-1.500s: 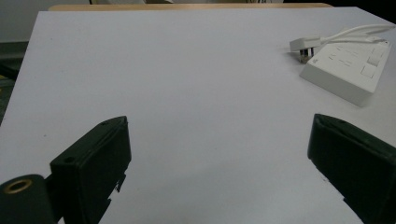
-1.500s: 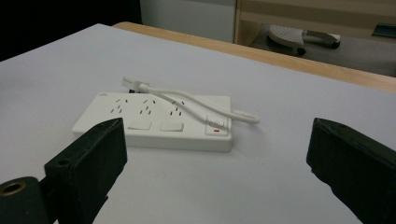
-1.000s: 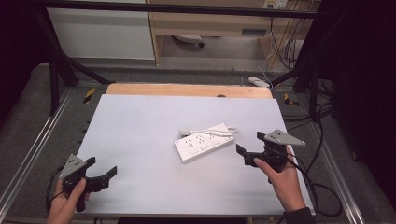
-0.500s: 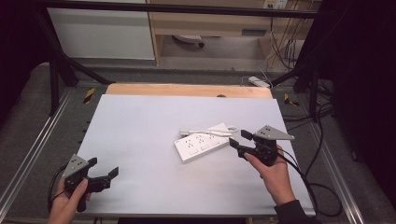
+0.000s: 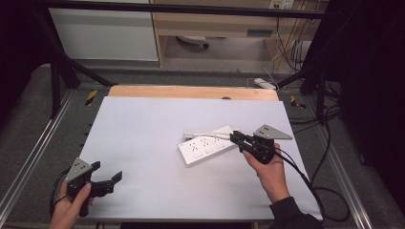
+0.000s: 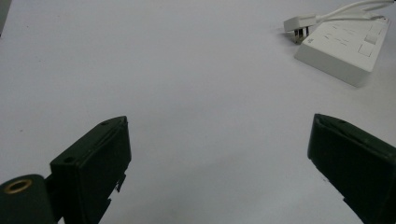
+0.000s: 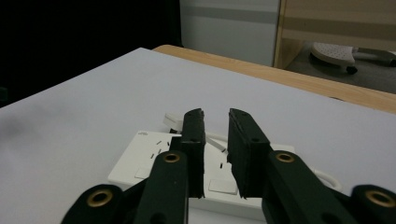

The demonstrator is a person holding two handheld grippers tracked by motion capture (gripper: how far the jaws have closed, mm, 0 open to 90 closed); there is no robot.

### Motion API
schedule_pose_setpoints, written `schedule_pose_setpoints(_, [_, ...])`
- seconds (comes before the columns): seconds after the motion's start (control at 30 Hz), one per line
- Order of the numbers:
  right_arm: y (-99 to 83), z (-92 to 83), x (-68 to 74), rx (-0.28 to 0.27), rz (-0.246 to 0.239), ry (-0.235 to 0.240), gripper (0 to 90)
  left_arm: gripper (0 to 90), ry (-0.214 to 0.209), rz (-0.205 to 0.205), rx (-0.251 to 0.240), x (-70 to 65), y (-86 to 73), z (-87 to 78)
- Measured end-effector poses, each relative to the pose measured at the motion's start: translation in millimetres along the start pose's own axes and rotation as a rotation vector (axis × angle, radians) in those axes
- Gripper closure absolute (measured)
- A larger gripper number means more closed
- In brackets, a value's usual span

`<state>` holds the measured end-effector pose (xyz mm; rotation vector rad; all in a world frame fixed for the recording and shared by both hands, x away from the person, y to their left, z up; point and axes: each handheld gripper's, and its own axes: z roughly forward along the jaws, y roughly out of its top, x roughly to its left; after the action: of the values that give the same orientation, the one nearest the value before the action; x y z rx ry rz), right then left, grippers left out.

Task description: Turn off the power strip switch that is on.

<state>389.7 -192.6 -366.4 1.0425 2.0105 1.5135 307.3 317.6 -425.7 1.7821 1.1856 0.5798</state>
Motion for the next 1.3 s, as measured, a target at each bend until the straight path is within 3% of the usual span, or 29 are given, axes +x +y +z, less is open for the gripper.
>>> schedule_pose_setpoints(0.33, [-6.0,17.0,1.4,0.009,0.004,0.02,90.0,6.0,0.001,0.003,0.002,-0.3,0.0,0.1])
schedule_pose_setpoints(1.3, [-28.4,52.6,6.8,0.049,0.01,0.033,90.0,6.0,-0.008,0.022,0.016,-2.7,-0.5,1.5])
